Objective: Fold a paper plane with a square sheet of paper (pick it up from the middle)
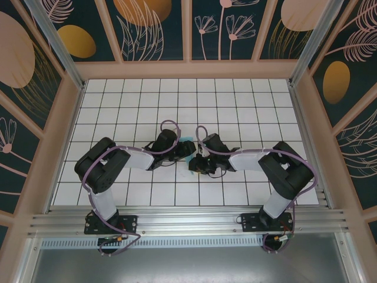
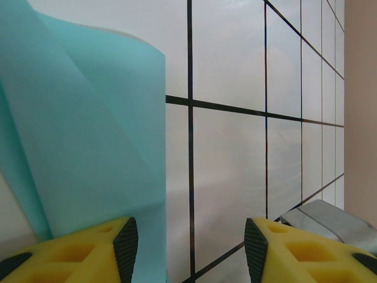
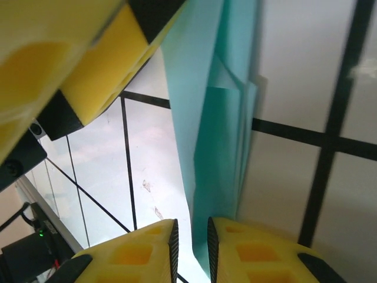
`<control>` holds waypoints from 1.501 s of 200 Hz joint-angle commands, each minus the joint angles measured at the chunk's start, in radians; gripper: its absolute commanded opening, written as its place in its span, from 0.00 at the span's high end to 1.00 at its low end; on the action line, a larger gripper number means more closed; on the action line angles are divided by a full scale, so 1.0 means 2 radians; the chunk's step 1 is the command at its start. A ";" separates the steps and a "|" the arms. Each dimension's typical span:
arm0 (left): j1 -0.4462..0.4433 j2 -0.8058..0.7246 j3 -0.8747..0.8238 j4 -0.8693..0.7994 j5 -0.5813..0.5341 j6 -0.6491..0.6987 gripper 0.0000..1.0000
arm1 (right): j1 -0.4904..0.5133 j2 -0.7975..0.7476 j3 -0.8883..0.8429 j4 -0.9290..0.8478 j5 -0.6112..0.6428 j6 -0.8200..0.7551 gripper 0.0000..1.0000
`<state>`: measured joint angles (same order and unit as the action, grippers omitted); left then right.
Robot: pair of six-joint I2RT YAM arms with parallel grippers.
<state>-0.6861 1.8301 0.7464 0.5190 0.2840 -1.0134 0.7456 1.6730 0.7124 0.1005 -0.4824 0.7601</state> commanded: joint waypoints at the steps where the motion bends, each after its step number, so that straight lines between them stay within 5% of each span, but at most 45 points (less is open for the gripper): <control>1: 0.001 0.028 -0.003 -0.042 -0.009 0.010 0.46 | 0.008 0.015 0.021 -0.041 0.034 -0.020 0.78; 49: 0.001 0.026 -0.003 -0.043 -0.009 0.011 0.46 | 0.007 0.014 -0.003 -0.032 0.040 0.004 0.93; 120: 0.001 0.032 -0.001 -0.043 -0.009 0.013 0.46 | -0.021 0.000 -0.056 0.053 -0.025 0.055 0.96; 181: 0.001 0.032 -0.001 -0.040 -0.009 0.007 0.47 | -0.025 -0.076 -0.049 0.042 -0.017 0.033 0.76; 217: 0.001 0.035 0.000 -0.040 -0.006 0.006 0.47 | -0.023 -0.047 -0.027 0.063 -0.026 0.042 0.95; 300: 0.001 0.037 0.000 -0.044 -0.005 0.006 0.47 | -0.028 0.024 -0.014 0.045 -0.014 0.022 0.98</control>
<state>-0.6861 1.8355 0.7502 0.5186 0.2848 -1.0138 0.6991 1.6962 0.6849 0.2352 -0.5426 0.8394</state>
